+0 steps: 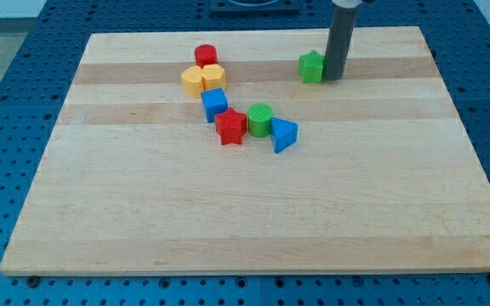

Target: Move the green star diagonally top right to the red star

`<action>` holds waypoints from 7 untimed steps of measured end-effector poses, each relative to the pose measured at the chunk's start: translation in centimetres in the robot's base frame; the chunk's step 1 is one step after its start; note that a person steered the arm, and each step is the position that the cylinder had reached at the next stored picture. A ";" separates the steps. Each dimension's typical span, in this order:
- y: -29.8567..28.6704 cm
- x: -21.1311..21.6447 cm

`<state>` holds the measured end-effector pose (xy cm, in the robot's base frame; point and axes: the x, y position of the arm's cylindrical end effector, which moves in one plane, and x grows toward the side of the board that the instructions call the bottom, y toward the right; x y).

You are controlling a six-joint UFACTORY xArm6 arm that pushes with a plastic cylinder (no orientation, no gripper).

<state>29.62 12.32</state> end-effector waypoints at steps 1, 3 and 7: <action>-1.3 -2.4; -4.4 2.5; -1.1 0.4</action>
<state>30.02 11.19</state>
